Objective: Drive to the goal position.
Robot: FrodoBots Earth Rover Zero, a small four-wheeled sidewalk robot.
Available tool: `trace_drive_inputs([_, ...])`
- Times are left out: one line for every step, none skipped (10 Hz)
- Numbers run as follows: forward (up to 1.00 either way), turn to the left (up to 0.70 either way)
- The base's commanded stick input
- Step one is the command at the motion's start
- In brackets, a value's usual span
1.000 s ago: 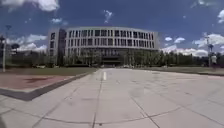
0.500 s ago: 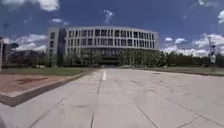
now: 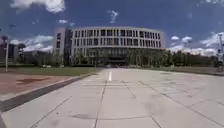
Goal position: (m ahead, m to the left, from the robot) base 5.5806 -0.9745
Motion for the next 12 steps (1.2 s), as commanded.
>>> trace_drive_inputs([0.70,0.00])
trace_drive_inputs([0.70,0.00])
trace_drive_inputs([0.70,0.00])
trace_drive_inputs([0.70,0.00])
trace_drive_inputs([0.70,0.00])
trace_drive_inputs([0.70,0.00])
trace_drive_inputs([0.70,0.00])
trace_drive_inputs([0.70,0.00])
trace_drive_inputs([0.70,0.00])
trace_drive_inputs([0.70,0.00])
trace_drive_inputs([0.70,0.00])
trace_drive_inputs([0.70,0.00])
